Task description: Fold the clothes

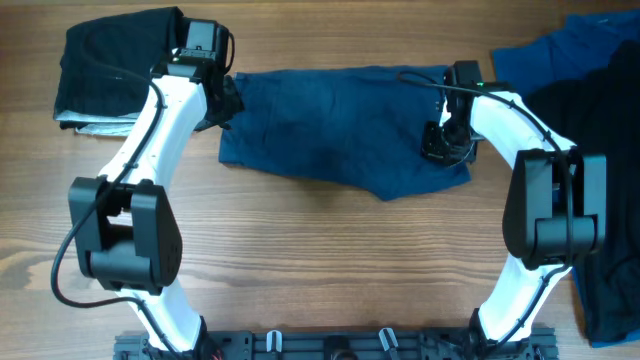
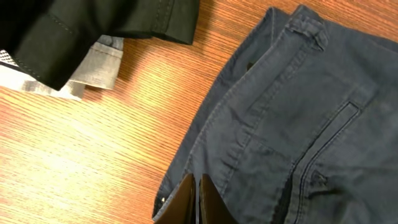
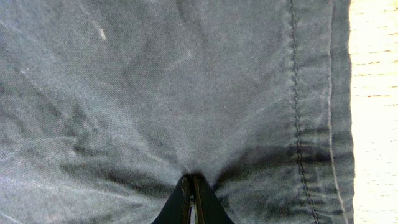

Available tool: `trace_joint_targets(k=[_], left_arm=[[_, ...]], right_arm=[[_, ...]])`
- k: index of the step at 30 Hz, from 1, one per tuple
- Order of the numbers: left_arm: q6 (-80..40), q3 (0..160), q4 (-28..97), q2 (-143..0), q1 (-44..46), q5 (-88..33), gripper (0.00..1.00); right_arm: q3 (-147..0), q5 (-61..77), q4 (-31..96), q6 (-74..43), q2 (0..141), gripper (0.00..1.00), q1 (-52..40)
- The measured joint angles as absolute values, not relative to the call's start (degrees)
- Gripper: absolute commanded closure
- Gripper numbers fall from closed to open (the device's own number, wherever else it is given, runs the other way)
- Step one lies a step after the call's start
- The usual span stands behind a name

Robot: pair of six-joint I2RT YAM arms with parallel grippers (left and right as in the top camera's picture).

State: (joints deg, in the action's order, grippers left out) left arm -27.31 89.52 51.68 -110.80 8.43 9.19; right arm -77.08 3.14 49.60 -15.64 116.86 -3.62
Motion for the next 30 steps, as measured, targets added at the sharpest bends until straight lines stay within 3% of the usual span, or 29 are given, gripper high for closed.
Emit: trace_joint_targets(k=[1,3,5,7,17,25,27,30], left_arm=[[-27.3,89.5,51.7,-110.8,8.4,9.2,0.81],[-26.3,89.5,51.7,-110.8,8.5,9.1,0.51],[-24.0,89.5,51.9,-110.8,8.4,8.7,0.36],[-22.5,89.5,52.8,-110.8,8.3,8.1,0.28],[-13.3,89.0,54.5,-116.8,2.5,-4.5,0.20],[-9.0,88.7,53.6,-122.7,0.6,-15.6,0.17],[-8.4,88.7,53.3,-122.9,0.6,-16.6,0.14],[-7.7,88.8,53.3,-123.0,0.6,-17.6,0.00]], right_arm=[[-77.1,3.1,49.5,-15.5,116.8,0.96,-3.7],[-77.8,3.2,50.2,-14.2,116.9,0.96,-3.7],[-78.8,3.3,51.8,-12.7,117.1,0.96,-3.6],[-80.0,5.0,54.0,-11.0,117.0,0.96,-3.4],[-84.6,25.4,49.6,-8.8,104.6,0.96,-9.1],[-84.6,21.3,45.1,-14.8,110.2,0.96,-19.2],[-84.6,20.6,44.1,-15.9,112.4,0.96,-19.7],[-84.6,21.0,42.9,-17.6,115.6,0.95,-19.7]])
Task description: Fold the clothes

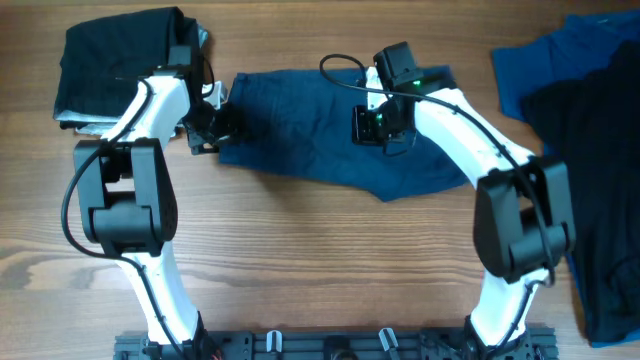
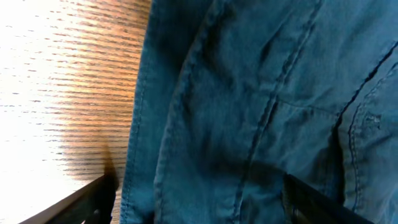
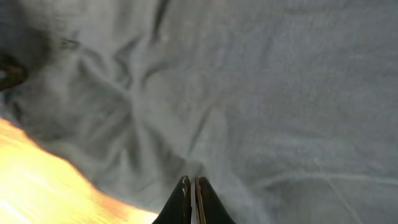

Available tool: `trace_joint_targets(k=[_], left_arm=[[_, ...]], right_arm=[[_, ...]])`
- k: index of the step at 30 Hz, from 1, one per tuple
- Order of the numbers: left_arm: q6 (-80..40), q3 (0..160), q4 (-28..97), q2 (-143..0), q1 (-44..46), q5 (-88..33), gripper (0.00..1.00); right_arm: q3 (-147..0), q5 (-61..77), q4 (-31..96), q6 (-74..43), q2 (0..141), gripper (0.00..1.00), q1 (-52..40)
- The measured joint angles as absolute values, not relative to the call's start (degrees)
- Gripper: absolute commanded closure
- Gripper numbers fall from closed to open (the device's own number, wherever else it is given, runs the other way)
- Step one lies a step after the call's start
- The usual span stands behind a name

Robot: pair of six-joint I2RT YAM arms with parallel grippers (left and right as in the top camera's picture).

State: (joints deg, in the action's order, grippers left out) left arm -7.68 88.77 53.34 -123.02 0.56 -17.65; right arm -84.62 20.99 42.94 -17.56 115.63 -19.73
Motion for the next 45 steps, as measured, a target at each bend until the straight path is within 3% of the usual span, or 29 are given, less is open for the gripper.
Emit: trace_joint_targets(k=[13,17,22,26,28,30,45], left_arm=[[-7.5,89.1,53.1,-123.0,0.6,-19.6,0.02],[-7.7,88.1,51.5,-122.8,0.4,-19.7,0.17],[-9.0,85.9,48.3,-122.2,0.1,-20.5,0.55],[-9.5,84.8,48.2,-122.3,0.1,-21.8,0.67],[-9.6,84.6,48.2,-122.3,0.1,-22.0,0.87],[-10.0,84.4,48.2,-122.5,0.0,-22.3,0.96],[-9.9,92.6,59.8,-121.9,0.6,-16.8,0.96]], right_arm=[[-84.6,29.9,39.8,-21.0,122.8,0.96,-19.7],[-84.6,30.0,39.8,-21.2,122.8,0.96,-19.7],[-84.6,30.1,39.7,-21.2,122.8,0.96,-19.7],[-84.6,30.5,39.7,-21.2,122.8,0.96,-19.7],[-84.6,30.5,39.7,-21.3,122.8,0.96,-19.7],[-84.6,30.5,39.7,-21.3,122.8,0.96,-19.7],[-86.1,30.6,41.7,-21.5,115.1,0.96,-18.8]])
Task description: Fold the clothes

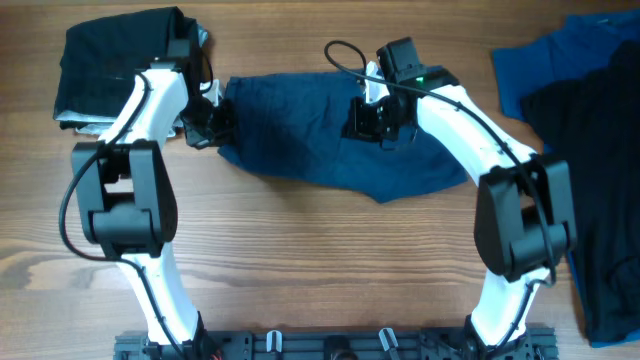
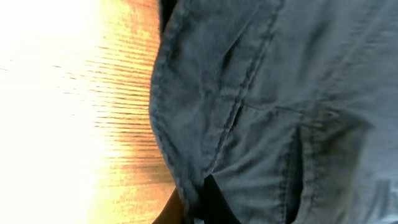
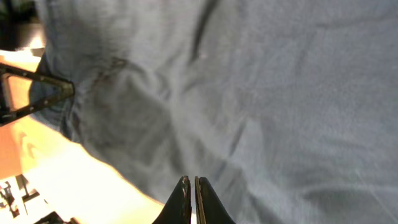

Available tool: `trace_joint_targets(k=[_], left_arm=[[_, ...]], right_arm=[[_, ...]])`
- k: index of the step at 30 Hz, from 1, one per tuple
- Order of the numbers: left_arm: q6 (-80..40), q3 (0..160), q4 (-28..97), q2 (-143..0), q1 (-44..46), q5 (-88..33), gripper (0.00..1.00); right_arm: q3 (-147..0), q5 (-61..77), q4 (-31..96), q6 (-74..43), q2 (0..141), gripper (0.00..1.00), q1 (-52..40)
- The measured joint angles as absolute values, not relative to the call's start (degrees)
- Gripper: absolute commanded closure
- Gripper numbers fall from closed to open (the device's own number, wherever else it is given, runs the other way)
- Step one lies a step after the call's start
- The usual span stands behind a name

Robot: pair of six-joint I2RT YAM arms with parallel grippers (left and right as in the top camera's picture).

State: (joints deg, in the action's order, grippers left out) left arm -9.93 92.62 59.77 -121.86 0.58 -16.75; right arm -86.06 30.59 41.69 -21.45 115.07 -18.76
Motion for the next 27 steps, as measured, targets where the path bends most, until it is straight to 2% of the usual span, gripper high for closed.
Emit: trace_joint_targets(k=[10,20,27], left_arm=[[-9.9,93.0,59.2,-115.7,0.6,-16.1,0.96],[-9.9,93.0,60.1,-109.8,0.6,-16.1,0.96],[-9.9,93.0,60.7,-108.2,0.6,-15.9,0.95]], right_arm=[[-81.2,28.7,38.5,-26.6,114.9,0.95,-23.8],[-80.7,29.3,32.4,-35.4,123.4,0.96,-28.5],[-81.3,31.9,33.4,-34.9,123.4,0.96,-28.5]])
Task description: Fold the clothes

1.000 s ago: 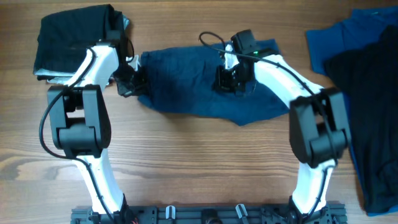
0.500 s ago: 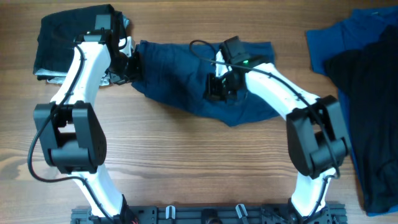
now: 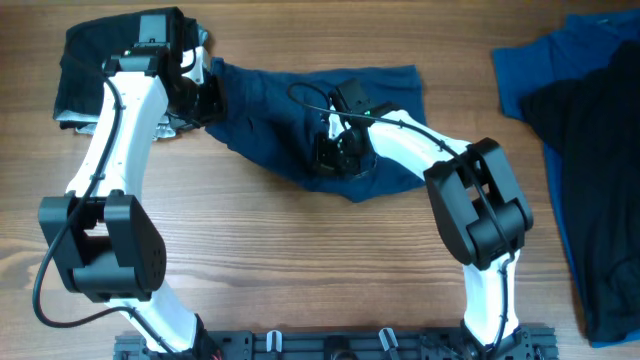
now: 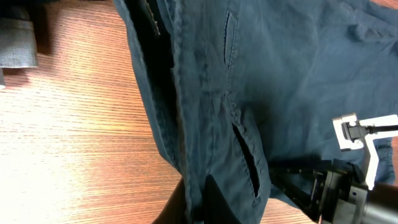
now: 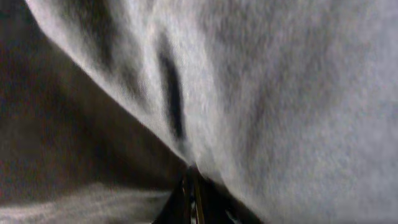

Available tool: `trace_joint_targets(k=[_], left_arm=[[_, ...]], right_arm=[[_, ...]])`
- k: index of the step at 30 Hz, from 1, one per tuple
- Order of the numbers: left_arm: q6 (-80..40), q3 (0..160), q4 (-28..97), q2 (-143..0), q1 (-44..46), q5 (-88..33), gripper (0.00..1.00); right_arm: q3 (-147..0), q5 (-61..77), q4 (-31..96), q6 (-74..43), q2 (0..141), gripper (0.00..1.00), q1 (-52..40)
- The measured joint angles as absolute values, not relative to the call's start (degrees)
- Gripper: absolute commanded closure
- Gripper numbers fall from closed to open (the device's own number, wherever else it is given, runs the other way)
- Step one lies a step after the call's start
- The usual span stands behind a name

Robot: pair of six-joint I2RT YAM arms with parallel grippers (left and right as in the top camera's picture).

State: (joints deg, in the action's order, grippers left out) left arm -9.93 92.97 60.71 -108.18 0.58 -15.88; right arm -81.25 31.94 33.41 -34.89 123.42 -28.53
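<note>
The navy shorts (image 3: pixel 285 110) lie crumpled across the middle of the table, their back pocket slit (image 4: pixel 249 165) facing up. My left gripper (image 3: pixel 205 97) is shut on the waistband edge at the left end, as the left wrist view shows (image 4: pixel 198 190), and holds it raised beside the dark pile. My right gripper (image 3: pixel 335 150) is shut on a pinch of the same cloth near the shorts' front edge. In the right wrist view the gripper (image 5: pixel 191 177) is buried in pale folds of fabric. The right arm's gripper body (image 4: pixel 348 186) shows in the left wrist view.
A folded black pile (image 3: pixel 105 55) with grey and white cloth (image 3: pixel 165 128) under it sits at the back left. A blue shirt (image 3: pixel 545 55) and a black garment (image 3: pixel 600 180) lie at the right edge. Bare wood (image 3: pixel 300 270) fills the front.
My left gripper has moved back and left with the waistband edge, now beside the black pile. My right gripper has moved left and forward, and the shorts' right end has drawn in to the left.
At first the shorts lay flat with my grippers shut at either end. Then the left stood open at the left edge and the right was mid-cloth. Later the left was shut on that edge. Now the shorts are bunched and shorter.
</note>
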Motion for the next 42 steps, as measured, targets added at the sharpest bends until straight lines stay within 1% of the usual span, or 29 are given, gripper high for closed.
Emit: trace_joint_targets(k=[4,6,9,12,17,22,29,32,35,38,42], left_arm=[[-9.9,93.0,60.7,-108.2,0.6,-15.7,0.96],[-9.9,93.0,60.7,-108.2,0.6,-15.7,0.96],[-9.9,93.0,60.7,-108.2,0.6,-15.7,0.96],[-9.9,93.0,60.8,-108.2,0.6,-15.7,0.96],[-9.9,93.0,60.7,-108.2,0.6,-15.7,0.96],[-9.9,93.0,60.7,-108.1,0.6,-15.7,0.96],[-8.9,93.0,61.3,-106.1,0.6,-15.7,0.96],[-8.6,93.0,61.3,-104.7,0.6,-15.3,0.96],[-8.1,93.0,61.3,-104.7,0.9,-14.8,0.95],[-7.7,93.0,61.3,-104.7,2.3,-14.3,0.95],[-7.5,93.0,61.3,-104.7,4.4,-11.8,0.94]], right_arm=[[-81.5,29.8,31.5,-33.9,118.2,0.96,-27.6],[-82.7,28.6,27.4,-33.1,112.9,0.96,-26.2],[-84.2,27.8,23.1,-32.9,110.8,0.96,-25.6],[-84.3,25.4,19.4,-32.7,112.4,0.96,-26.5],[-84.3,20.4,15.1,-32.7,120.9,0.96,-29.4],[-84.3,19.4,10.7,-33.2,128.0,0.96,-30.7],[-84.5,22.6,11.8,-32.0,127.0,0.96,-29.3],[-84.8,22.5,11.2,-30.5,121.7,0.96,-25.9],[-87.3,21.5,7.2,-29.7,116.5,0.96,-22.3],[-87.9,21.0,4.2,-29.4,116.1,0.96,-22.3],[-87.9,20.3,0.9,-29.4,120.4,0.96,-24.7]])
